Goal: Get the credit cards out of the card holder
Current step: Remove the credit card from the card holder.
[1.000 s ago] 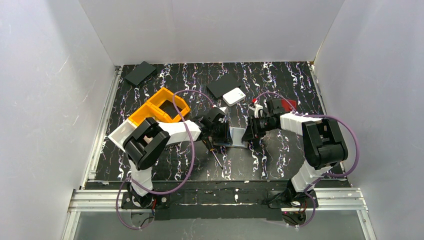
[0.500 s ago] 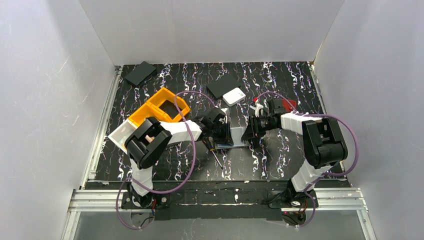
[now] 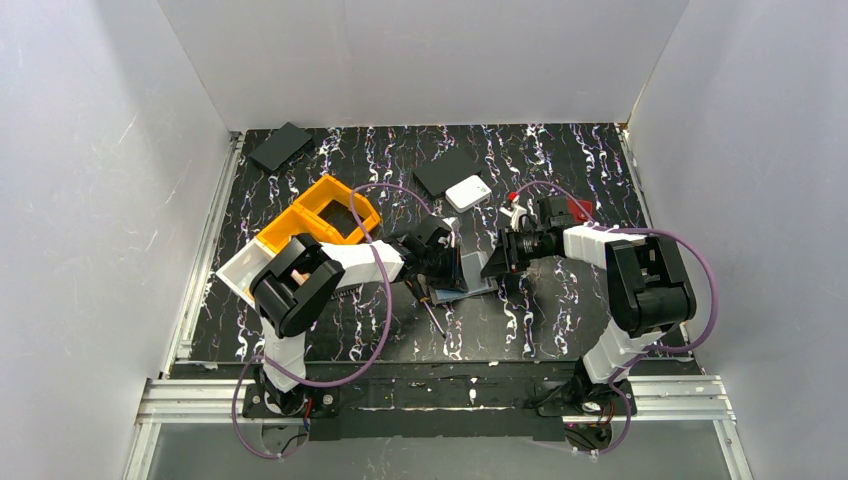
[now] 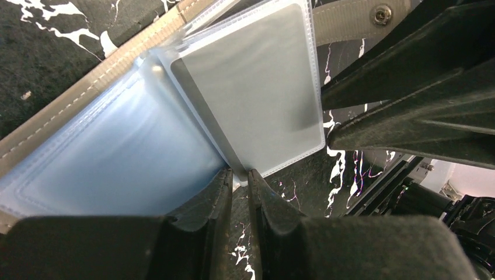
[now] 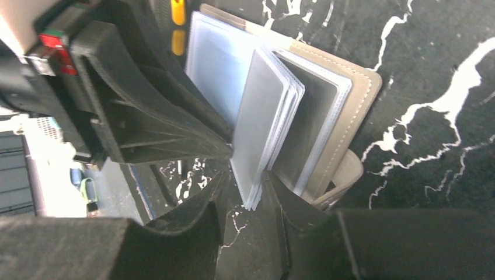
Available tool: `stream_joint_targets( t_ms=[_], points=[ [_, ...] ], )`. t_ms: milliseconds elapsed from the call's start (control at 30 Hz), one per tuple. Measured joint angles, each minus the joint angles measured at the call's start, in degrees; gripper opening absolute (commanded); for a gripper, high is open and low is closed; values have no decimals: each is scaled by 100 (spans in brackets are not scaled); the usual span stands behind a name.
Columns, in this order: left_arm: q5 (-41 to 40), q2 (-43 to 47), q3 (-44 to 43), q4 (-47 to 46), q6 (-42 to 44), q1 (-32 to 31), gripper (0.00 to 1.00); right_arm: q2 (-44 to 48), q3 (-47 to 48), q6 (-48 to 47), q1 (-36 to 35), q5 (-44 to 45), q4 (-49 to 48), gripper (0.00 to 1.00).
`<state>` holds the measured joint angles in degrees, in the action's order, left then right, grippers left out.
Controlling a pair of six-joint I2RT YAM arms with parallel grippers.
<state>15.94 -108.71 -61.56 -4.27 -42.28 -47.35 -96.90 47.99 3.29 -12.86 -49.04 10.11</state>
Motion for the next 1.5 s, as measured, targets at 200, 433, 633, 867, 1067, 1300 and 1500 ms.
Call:
stream_joint_targets(
  t_ms=[200,433,633,867,1067,1300,1500],
  points=[
    [87,0,59,-107,-103,0,21,20,-4,149,42,-479,-245,37],
    [302,160,542,-802,-542,92,37,9,-7,278,35,-841,-313,37],
    [389,400,979,-1335,-1049,210,56,2,-11,321,-2,-984,-308,38],
    [404,522,1128,-1692,-1453,313,76,-31,-13,367,-74,-1049,-310,39],
    [490,522,1158,-1759,-1563,352,76,-87,-13,448,-63,-1220,-426,40],
    [511,520,1193,-1823,-1687,417,70,-122,-15,514,-74,-1279,-522,41],
    [570,472,1191,-1856,-1687,444,69,-284,-105,780,-118,-1471,-776,44]
  ],
)
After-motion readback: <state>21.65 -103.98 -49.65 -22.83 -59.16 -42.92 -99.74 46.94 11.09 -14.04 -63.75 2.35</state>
